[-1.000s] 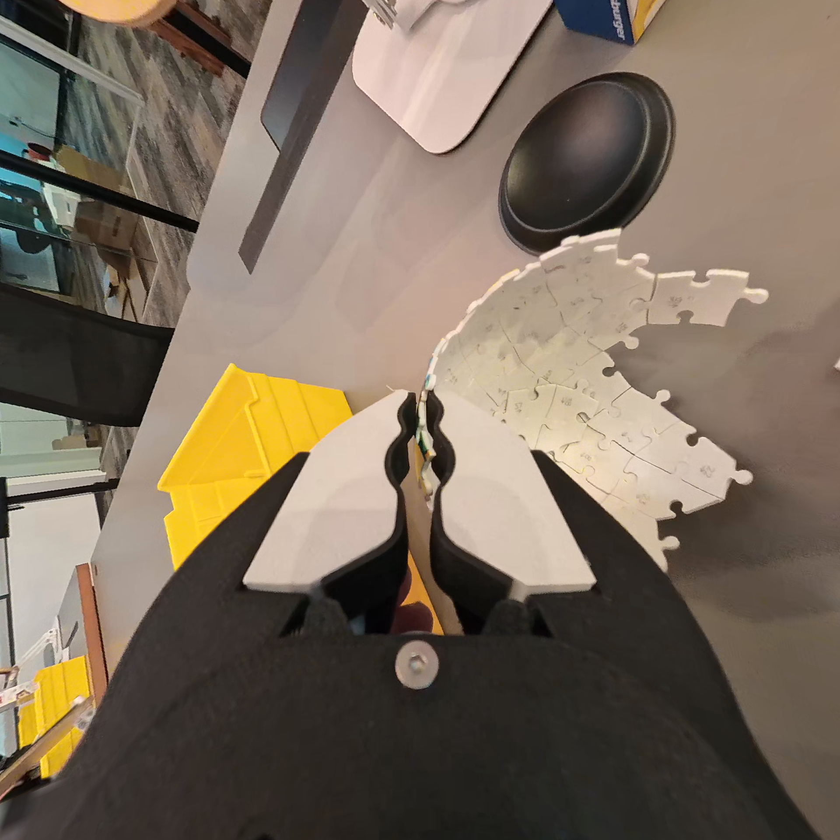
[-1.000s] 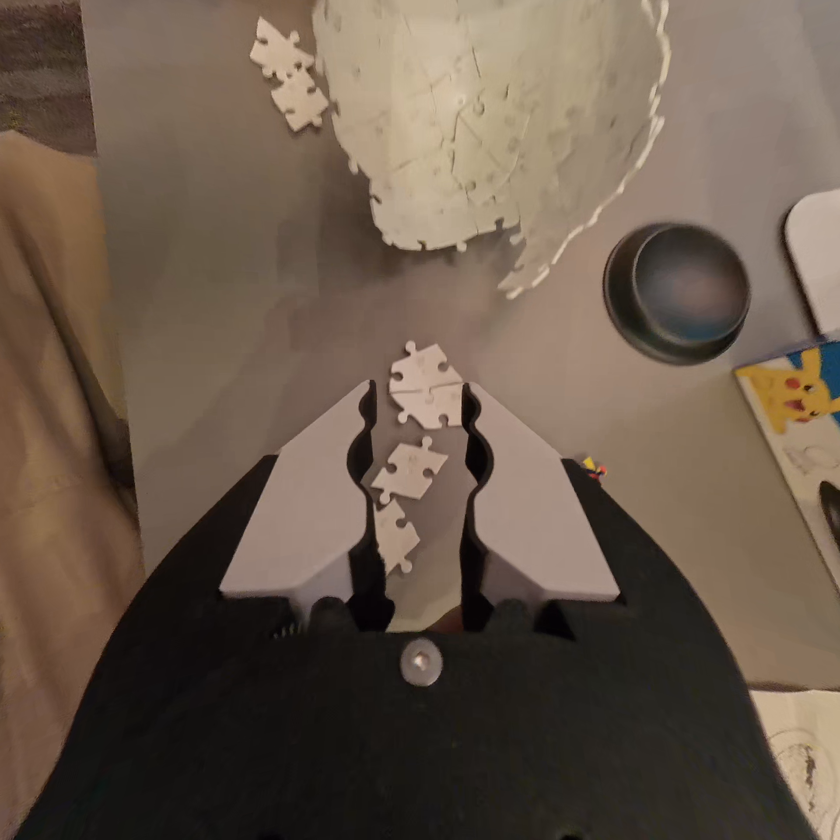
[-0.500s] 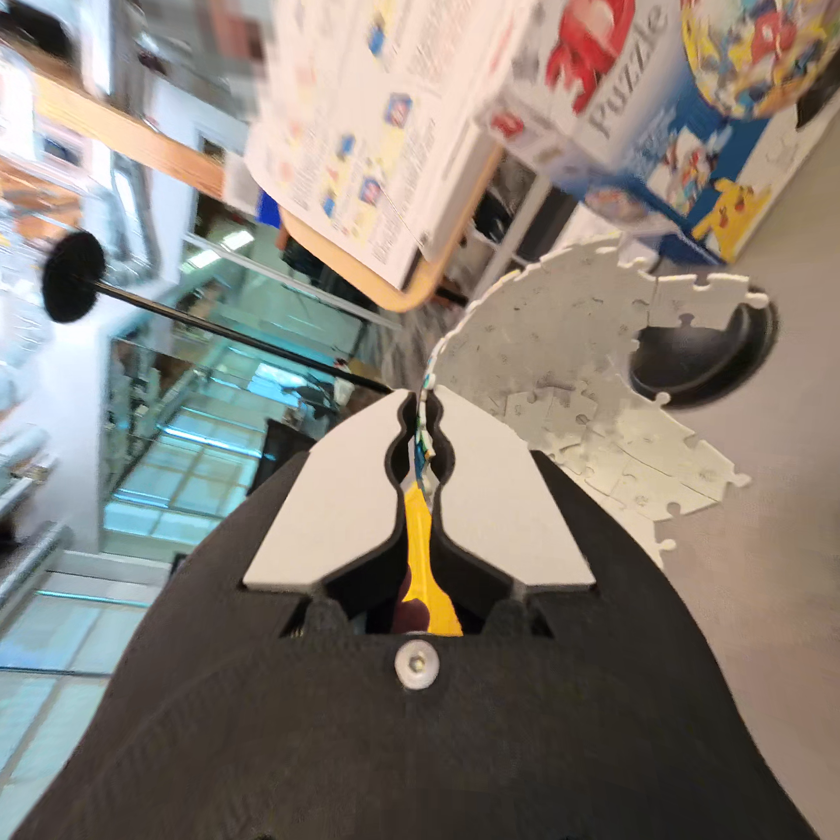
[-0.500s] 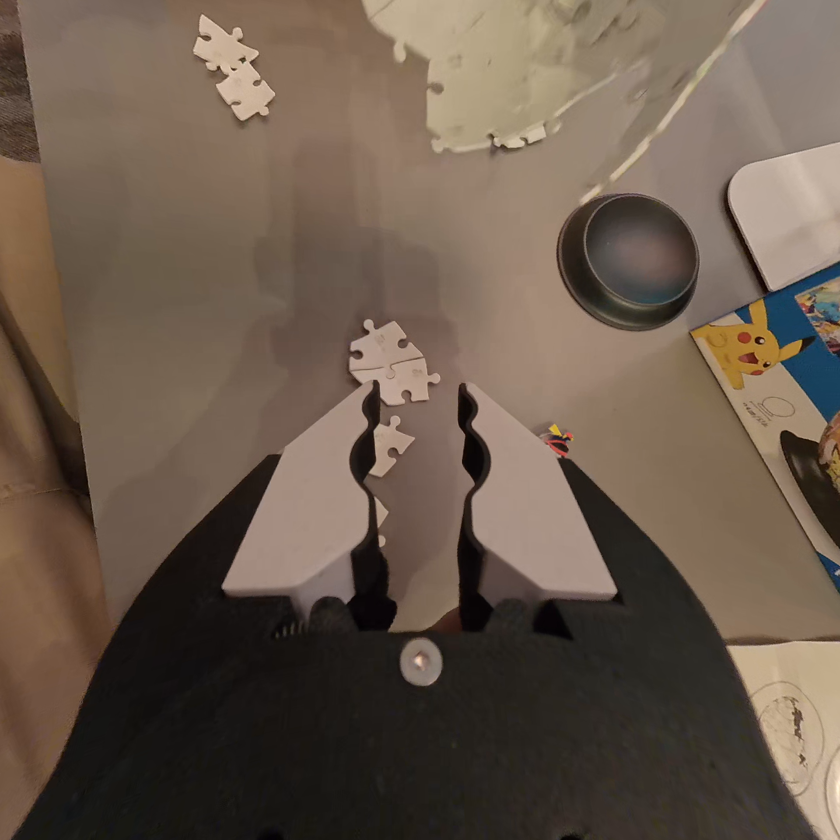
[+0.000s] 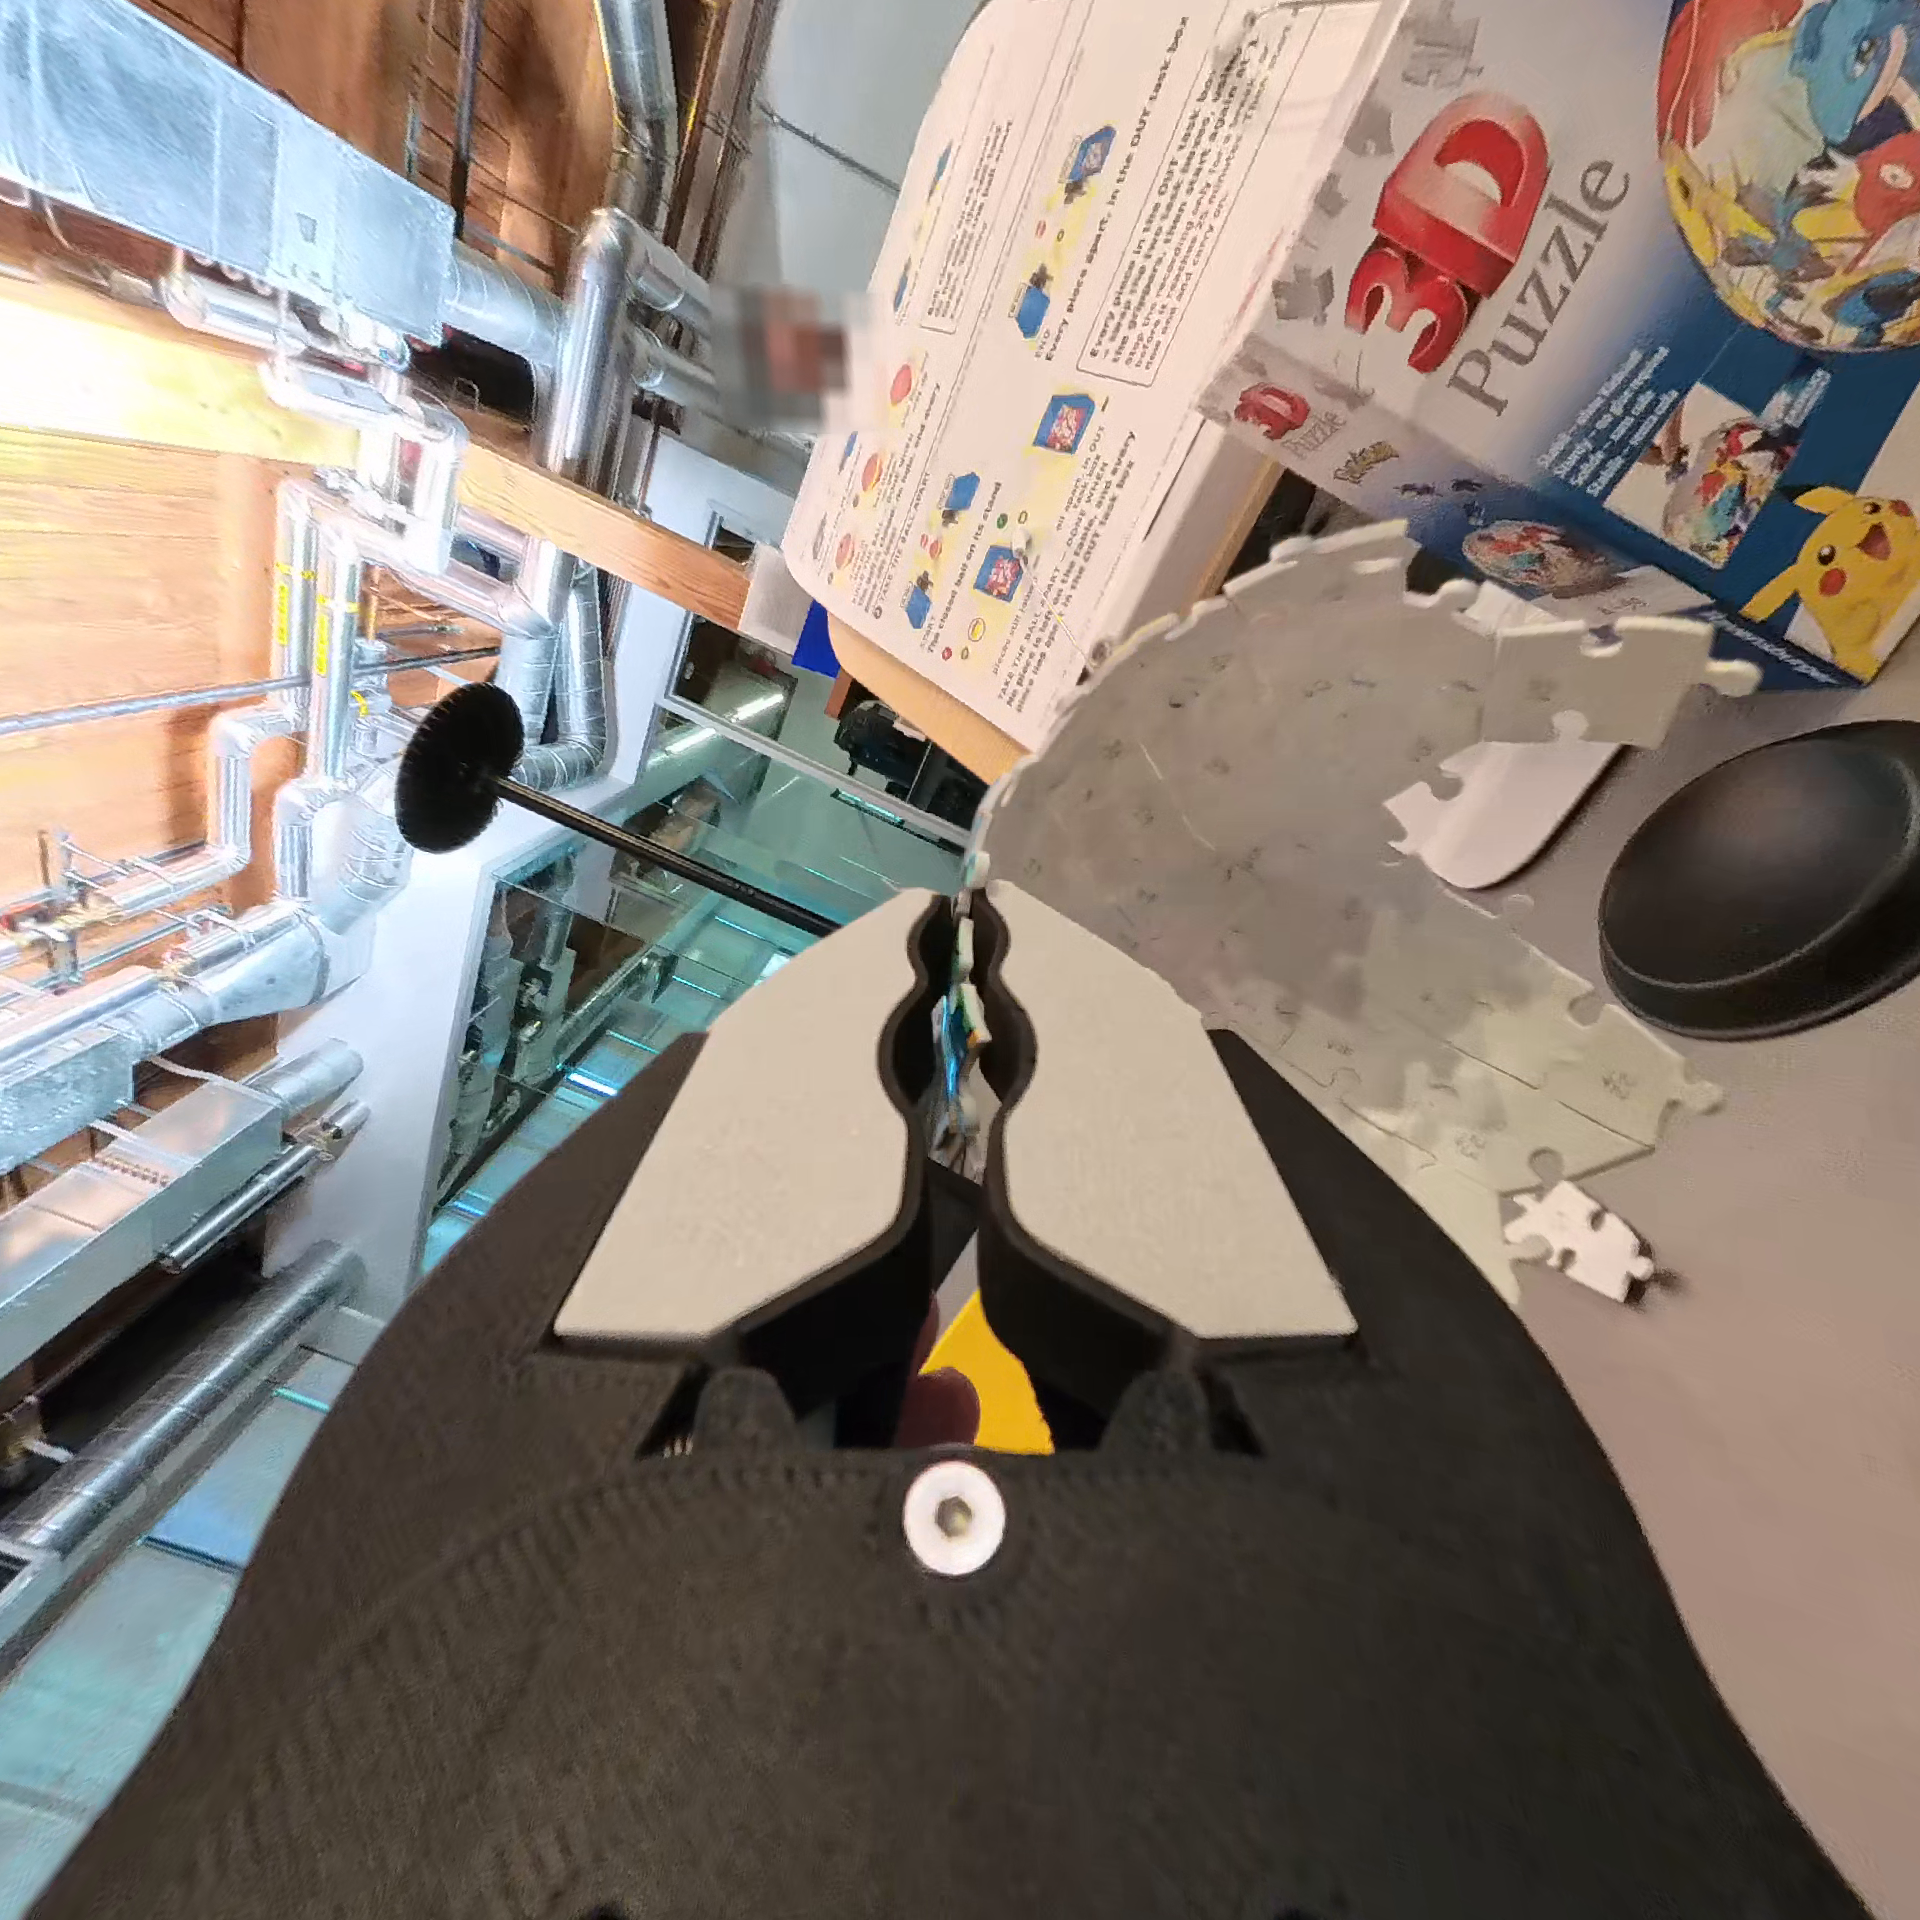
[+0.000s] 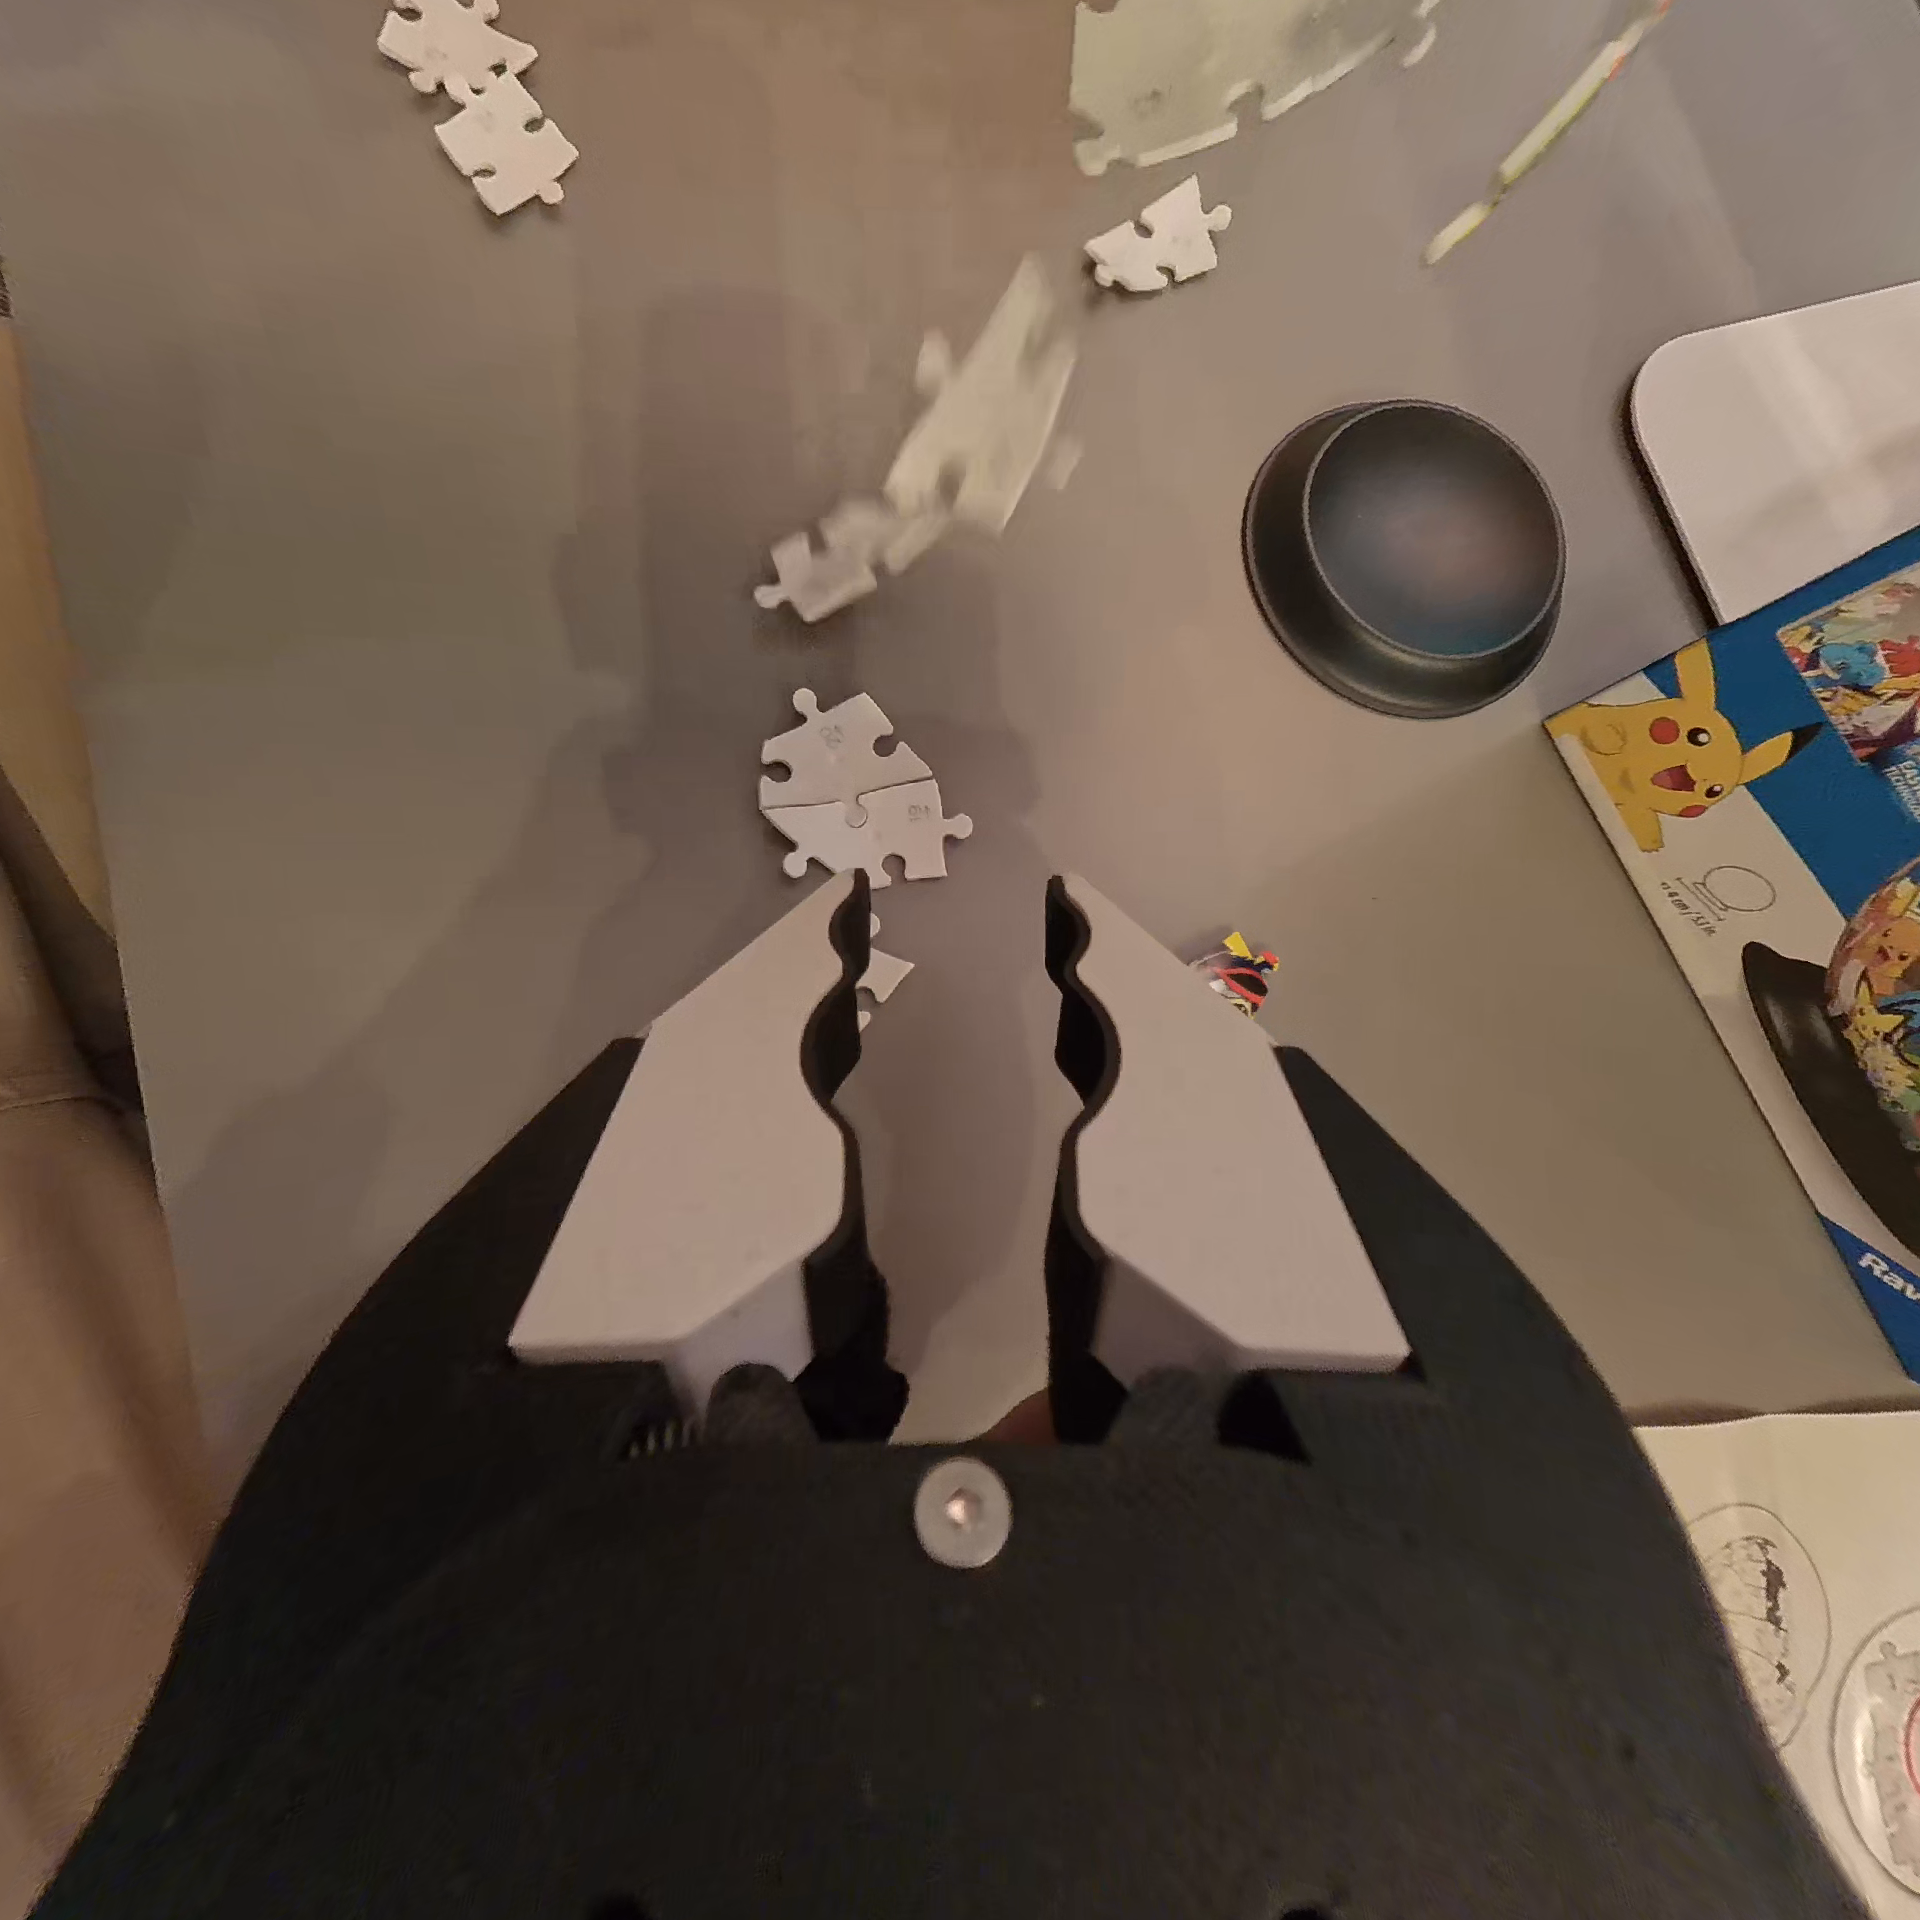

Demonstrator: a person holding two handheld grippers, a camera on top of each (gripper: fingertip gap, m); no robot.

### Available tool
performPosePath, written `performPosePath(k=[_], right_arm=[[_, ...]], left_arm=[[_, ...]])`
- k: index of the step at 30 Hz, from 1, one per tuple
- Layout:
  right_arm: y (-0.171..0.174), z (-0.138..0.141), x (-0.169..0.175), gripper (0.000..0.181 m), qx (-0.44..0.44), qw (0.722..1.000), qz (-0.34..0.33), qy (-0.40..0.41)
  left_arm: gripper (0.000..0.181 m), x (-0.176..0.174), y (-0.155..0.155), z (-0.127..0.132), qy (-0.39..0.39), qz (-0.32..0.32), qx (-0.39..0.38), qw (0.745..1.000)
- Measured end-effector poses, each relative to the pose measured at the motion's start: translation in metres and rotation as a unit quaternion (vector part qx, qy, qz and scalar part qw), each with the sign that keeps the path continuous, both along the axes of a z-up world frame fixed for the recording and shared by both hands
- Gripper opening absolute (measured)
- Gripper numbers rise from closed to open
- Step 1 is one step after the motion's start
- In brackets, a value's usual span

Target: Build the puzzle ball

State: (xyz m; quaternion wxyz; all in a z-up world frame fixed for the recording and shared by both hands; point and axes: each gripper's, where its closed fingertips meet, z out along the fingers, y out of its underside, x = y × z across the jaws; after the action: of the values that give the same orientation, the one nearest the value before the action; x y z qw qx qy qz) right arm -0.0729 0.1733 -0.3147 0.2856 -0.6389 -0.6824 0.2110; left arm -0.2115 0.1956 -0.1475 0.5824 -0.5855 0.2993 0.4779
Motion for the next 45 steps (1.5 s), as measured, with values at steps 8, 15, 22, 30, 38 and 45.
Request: performPosePath(k=[8,15,22,30,38,45], right_arm=[[0.003,-0.003,0.006,0.033,-0.013,1.0,-0.005,-0.011],[-0.016,-0.012,0.003,0.039,-0.044,0.998,0.014,-0.036],[-0.023,-0.032,-0.014,0.053,-0.036,0.997,-0.009,-0.067],[-0.026,-0.036,-0.019,0.041,-0.048,0.996,0.0,-0.074],[-0.055,-0.019,-0.011,0.04,-0.033,0.992,0.103,-0.069],[-0.1,-0.001,-0.021,0.04,0.012,0.973,0.22,-0.064]], left_arm=[[0.003,-0.026,0.01,-0.027,-0.067,0.017,-0.109,0.992],[0.004,-0.042,0.009,-0.051,-0.116,0.028,-0.191,0.974],[0.004,-0.04,0.01,-0.056,-0.129,0.025,-0.204,0.97],[0.004,-0.038,0.007,-0.068,-0.142,0.018,-0.265,0.954],[0.004,-0.033,-0.018,-0.08,-0.118,0.026,-0.349,0.929],[0.004,-0.028,-0.055,-0.092,-0.101,0.059,-0.426,0.897]])
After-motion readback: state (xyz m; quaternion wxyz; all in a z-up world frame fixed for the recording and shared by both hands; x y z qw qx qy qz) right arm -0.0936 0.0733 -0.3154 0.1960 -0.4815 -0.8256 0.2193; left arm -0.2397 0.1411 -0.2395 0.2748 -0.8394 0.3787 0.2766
